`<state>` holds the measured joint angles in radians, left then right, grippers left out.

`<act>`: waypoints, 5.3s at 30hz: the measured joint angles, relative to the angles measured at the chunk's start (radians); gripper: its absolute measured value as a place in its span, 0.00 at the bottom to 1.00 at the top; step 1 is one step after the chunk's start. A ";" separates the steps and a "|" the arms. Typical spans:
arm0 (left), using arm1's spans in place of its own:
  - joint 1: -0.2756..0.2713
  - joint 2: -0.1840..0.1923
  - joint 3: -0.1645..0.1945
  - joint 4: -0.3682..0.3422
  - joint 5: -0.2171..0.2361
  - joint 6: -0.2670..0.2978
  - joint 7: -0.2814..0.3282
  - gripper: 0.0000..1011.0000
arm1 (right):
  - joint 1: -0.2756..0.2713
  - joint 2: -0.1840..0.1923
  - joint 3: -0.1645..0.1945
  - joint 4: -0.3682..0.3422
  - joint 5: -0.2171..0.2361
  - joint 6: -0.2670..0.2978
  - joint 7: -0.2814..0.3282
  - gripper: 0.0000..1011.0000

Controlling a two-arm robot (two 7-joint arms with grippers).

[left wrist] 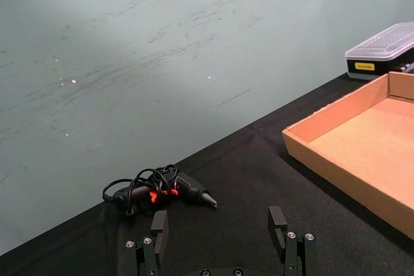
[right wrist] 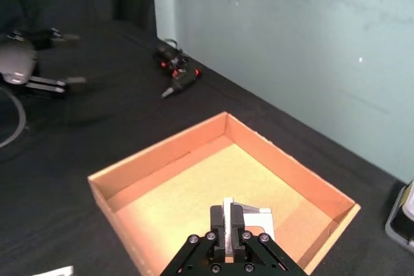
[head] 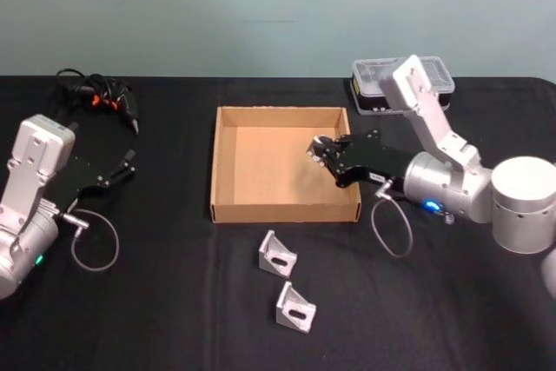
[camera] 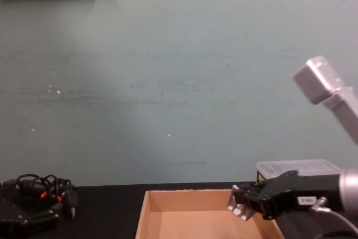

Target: Use one hand to pick up the angle iron from the table and place it into the box.

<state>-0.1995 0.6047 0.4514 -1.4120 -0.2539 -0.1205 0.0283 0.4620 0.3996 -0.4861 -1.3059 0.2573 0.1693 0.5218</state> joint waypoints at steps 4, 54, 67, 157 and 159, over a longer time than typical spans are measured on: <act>0.000 0.000 0.000 0.000 0.000 0.000 0.000 1.00 | 0.058 -0.042 -0.017 0.095 -0.004 0.022 0.002 0.06; 0.000 0.000 0.000 0.000 0.000 0.000 0.000 1.00 | 0.191 -0.147 -0.061 0.321 -0.065 0.100 -0.010 0.62; 0.000 0.000 0.000 0.000 0.000 0.000 0.000 1.00 | 0.126 -0.116 -0.009 0.223 -0.059 0.013 -0.043 0.97; 0.000 0.000 0.000 0.000 0.000 0.000 0.000 1.00 | -0.239 0.217 -0.154 -0.434 0.025 0.245 0.044 0.99; 0.000 0.000 0.000 0.000 0.000 0.000 0.000 1.00 | -0.233 0.209 -0.157 -0.424 0.022 0.245 0.045 0.99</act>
<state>-0.1996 0.6047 0.4514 -1.4120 -0.2539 -0.1205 0.0283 0.2288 0.6090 -0.6433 -1.7303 0.2788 0.4139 0.5673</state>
